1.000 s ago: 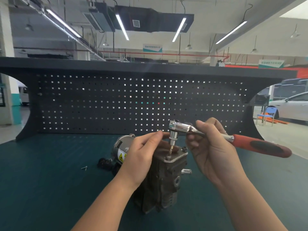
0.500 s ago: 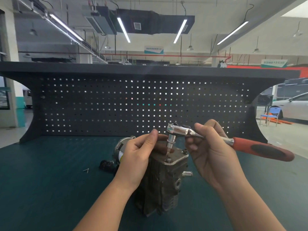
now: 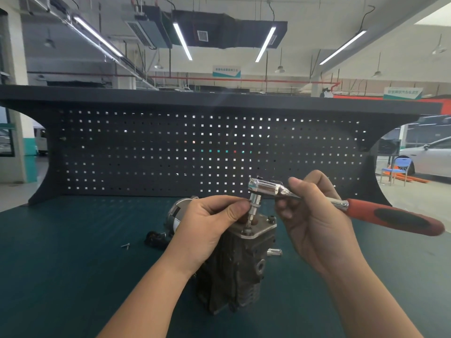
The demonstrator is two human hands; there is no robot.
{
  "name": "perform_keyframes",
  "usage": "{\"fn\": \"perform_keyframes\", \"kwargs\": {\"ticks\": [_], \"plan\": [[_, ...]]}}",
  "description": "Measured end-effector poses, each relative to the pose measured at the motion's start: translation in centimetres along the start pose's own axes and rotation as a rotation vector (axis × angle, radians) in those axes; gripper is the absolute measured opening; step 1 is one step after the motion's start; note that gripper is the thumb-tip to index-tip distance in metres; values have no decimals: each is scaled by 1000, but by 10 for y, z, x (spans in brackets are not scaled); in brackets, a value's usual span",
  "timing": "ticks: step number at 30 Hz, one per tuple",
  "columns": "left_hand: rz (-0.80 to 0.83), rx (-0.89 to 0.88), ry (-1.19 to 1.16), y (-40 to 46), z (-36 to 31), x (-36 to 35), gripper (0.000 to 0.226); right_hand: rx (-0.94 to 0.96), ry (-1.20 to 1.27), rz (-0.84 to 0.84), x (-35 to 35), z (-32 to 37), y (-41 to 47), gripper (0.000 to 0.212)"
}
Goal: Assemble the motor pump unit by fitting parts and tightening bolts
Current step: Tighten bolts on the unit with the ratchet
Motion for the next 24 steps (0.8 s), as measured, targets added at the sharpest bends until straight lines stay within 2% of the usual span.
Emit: {"fn": "perform_keyframes", "kwargs": {"ticks": [3, 7, 10, 12, 17, 21, 24], "plan": [[2, 4, 12, 0, -1, 0, 23, 77, -109, -2, 2, 5, 1, 35], [-2, 15, 19, -1, -2, 0, 30, 244, -480, -53, -3, 26, -1, 27], [-11, 2, 31, -2, -4, -2, 37, 340, -652, -142, -8, 41, 3, 27], [-20, -11, 33, -3, -5, -5, 33, 428, -756, -220, -15, 51, 0, 28], [-33, -47, 3, -2, -8, -9, 26, 686, -768, -312, -37, 68, -31, 37], [-50, -31, -10, -2, -6, -6, 36, 762, -889, -344, -46, 72, -48, 38], [-35, -31, 10, -2, -6, -7, 26, 790, -931, -367, -46, 74, -50, 40]]}}
Point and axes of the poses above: each hand's wrist, its own y-axis towards the middle knuckle, its own x-axis out of the back of the hand, z = x × y, the point moved 9 cm from there along y, towards the middle knuckle, and after that the axes turned 15 degrees about -y, right-handed, at the moved point
